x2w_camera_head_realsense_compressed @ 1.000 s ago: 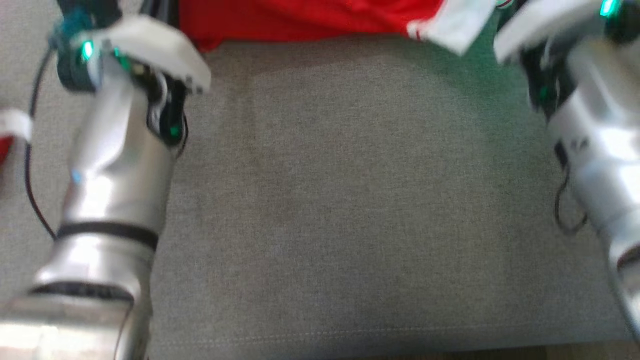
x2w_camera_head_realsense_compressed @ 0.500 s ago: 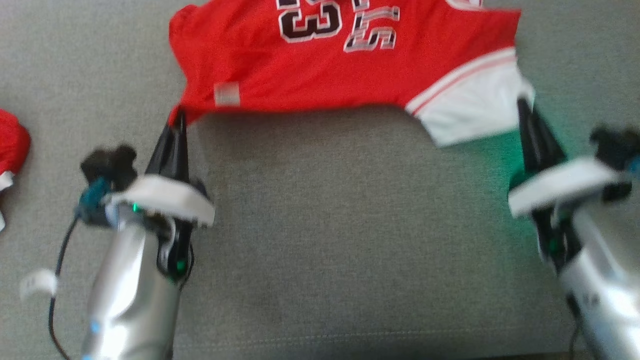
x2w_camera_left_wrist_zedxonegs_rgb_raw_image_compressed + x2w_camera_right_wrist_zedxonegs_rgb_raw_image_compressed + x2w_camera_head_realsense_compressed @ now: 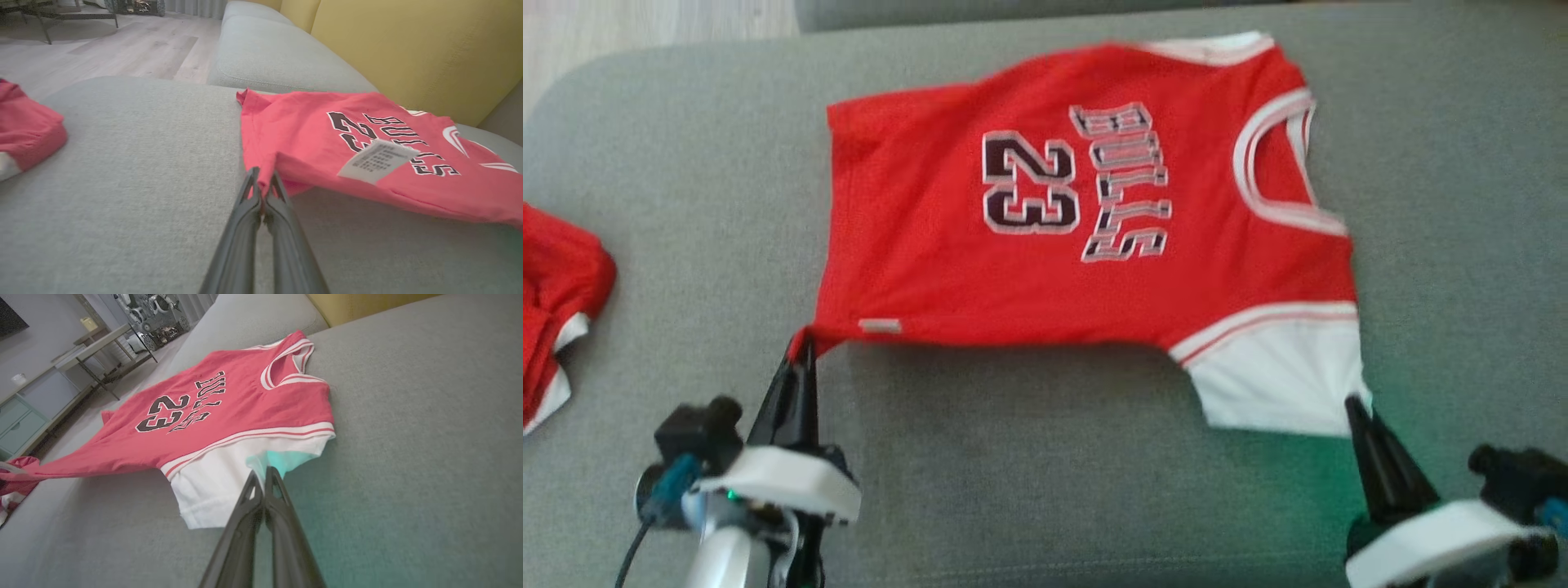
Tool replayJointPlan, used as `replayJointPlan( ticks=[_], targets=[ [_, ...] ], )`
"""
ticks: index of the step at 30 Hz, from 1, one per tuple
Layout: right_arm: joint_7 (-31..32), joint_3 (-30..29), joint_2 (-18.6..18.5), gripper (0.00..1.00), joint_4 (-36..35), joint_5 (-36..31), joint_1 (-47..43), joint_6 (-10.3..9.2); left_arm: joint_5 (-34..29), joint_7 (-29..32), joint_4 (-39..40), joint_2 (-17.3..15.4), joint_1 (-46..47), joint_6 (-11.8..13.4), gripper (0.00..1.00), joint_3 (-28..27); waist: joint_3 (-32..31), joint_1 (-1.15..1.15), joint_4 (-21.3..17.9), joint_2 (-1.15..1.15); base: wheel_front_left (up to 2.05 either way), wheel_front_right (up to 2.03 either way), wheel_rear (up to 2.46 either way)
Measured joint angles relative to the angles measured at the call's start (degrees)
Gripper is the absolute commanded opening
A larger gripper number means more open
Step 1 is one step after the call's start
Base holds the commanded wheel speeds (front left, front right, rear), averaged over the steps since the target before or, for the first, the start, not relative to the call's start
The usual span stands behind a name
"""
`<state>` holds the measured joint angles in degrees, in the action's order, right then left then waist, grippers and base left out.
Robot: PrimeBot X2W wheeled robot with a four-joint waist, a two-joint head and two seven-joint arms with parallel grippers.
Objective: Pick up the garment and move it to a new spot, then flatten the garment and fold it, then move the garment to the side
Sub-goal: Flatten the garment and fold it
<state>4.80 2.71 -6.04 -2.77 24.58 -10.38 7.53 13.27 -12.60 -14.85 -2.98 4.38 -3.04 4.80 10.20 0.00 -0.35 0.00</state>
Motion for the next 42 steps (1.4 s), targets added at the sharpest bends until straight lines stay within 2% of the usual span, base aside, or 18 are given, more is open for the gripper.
replayJointPlan(
  ticks=[7, 12, 20, 28, 35, 42],
  targets=[
    [8.5, -2.3, 2.9, 0.0, -9.4, -2.3, -8.2, 0.0, 0.6, 5.0, 7.8, -0.5, -7.9, 2.6, 0.0, -0.6, -3.1, 0.0, -0.9, 0.0, 0.0, 0.0, 0.0],
    [12.0, -2.5, 3.6, 0.0, -12.1, -2.4, -11.5, 0.01, 1.1, 8.1, 13.2, -0.6, -12.9, 4.4, 0.0, -1.1, -5.0, 0.0, -1.4, 0.0, 0.0, 0.0, 0.0],
    [14.2, -3.8, 3.7, 0.0, -14.1, -2.9, -12.6, 0.0, 1.5, 10.8, 16.5, -1.4, -15.6, 5.3, 0.0, -1.6, -6.2, 0.0, -1.6, 0.0, 0.0, 0.0, 0.0],
    [15.2, -5.1, 3.7, 0.0, -11.0, -2.3, -9.8, 0.0, 1.5, 15.7, 16.8, -2.1, -15.4, 5.6, 0.0, -0.5, -5.1, 0.0, -1.5, 0.0, 0.0, 0.0, 0.0],
    [16.0, -4.4, 3.0, 0.0, -5.9, -2.5, 1.1, 0.01, 2.6, 21.5, 15.4, -3.1, -10.2, 5.0, 0.0, 0.3, -2.8, 0.0, -1.5, 0.0, 0.0, 0.0, 0.0],
    [16.6, -2.9, 1.5, 0.0, 2.7, -2.2, 11.9, 0.0, 4.4, 24.4, 12.4, -3.6, -3.8, 3.8, 0.0, 0.6, -0.9, 0.0, -1.2, 0.0, 0.0, 0.0, 0.0]
  ],
)
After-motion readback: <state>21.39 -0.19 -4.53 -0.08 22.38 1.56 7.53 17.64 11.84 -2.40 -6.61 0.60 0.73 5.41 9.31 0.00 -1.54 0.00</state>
